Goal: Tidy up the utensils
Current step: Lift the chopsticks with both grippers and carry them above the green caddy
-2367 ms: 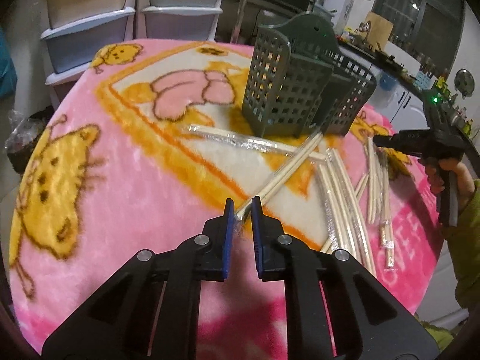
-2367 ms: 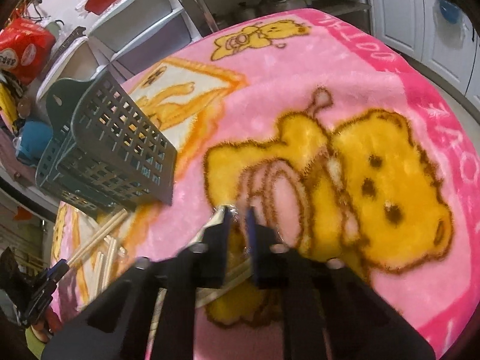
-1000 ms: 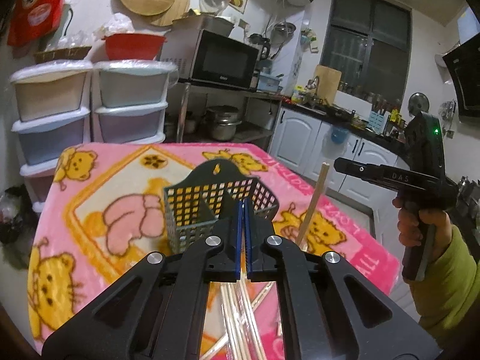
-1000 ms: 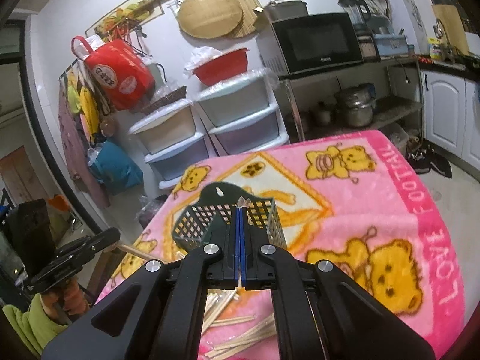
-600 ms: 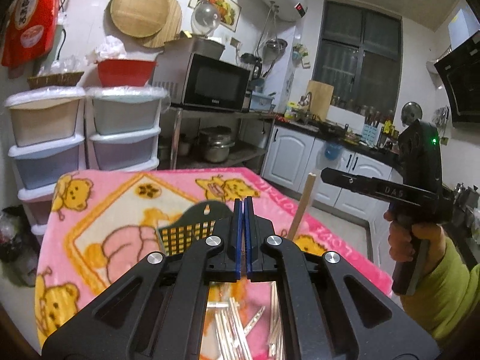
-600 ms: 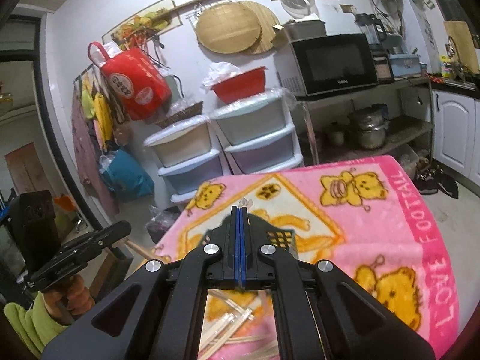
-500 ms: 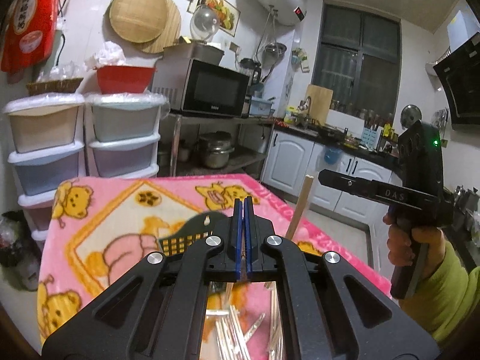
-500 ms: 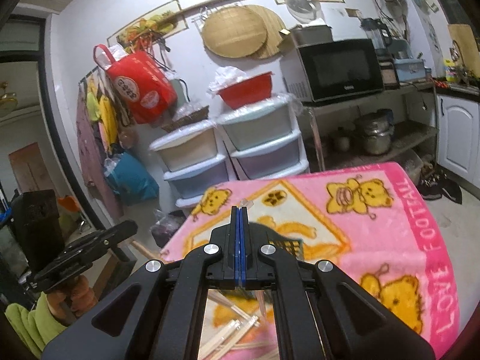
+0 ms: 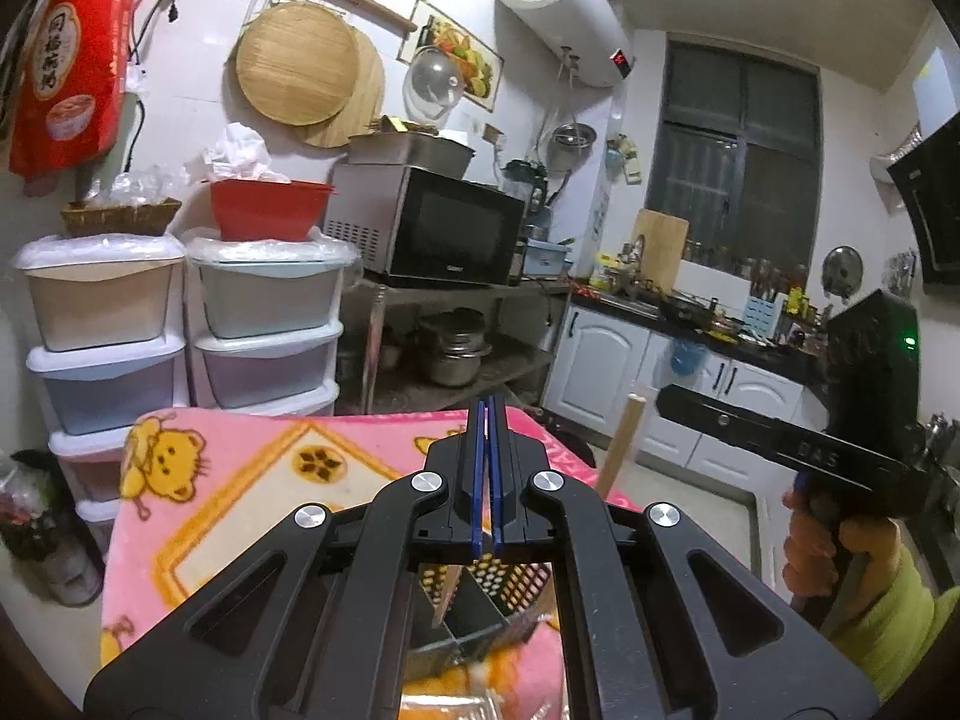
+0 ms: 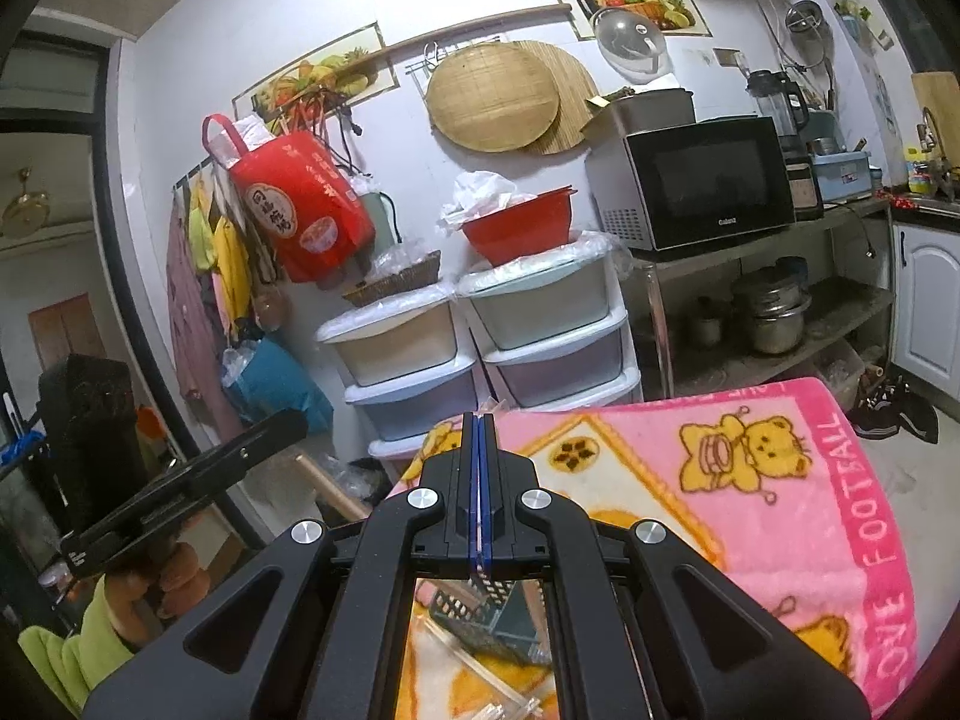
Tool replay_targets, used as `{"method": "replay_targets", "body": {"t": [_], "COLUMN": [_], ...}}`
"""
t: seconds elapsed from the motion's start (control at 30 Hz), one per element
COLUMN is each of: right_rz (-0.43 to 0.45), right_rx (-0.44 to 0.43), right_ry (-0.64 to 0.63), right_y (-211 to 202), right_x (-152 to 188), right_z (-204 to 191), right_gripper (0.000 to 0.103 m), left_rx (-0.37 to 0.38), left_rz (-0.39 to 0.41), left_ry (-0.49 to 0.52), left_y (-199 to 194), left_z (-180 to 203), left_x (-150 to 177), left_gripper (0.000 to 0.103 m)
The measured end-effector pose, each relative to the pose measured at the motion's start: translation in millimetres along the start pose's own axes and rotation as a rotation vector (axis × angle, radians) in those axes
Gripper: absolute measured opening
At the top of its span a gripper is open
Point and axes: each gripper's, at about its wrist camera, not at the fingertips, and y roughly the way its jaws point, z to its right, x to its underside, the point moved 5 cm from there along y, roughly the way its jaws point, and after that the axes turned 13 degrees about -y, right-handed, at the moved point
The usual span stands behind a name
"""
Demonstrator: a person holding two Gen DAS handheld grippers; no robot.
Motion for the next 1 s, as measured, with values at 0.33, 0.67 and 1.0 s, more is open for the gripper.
{"method": "replay_targets", "body": {"t": [0.33,0.67,1.0], "right_rz": [-0.079,-0.141,-0.172], "right_rx": [0.06,0.114,0.138], "right_ry": [0.014,0.036,0.038], "right_y": [36,52,51], "right_x": [18,47,63], "right_z": [21,32,33], "right_gripper": [0.001,0.001,0.001], "left_rx": [-0.039,-0.066,-0.098], "left_rz": [-0.063,-0.136,-0.171], "left_ry": [-0.042,-0.063,-0.074], "left_y": [37,59,65], "left_z": [-26,-41,-53], "left_x": [16,47,66], "left_gripper": [0.0,0.0,0.0]}}
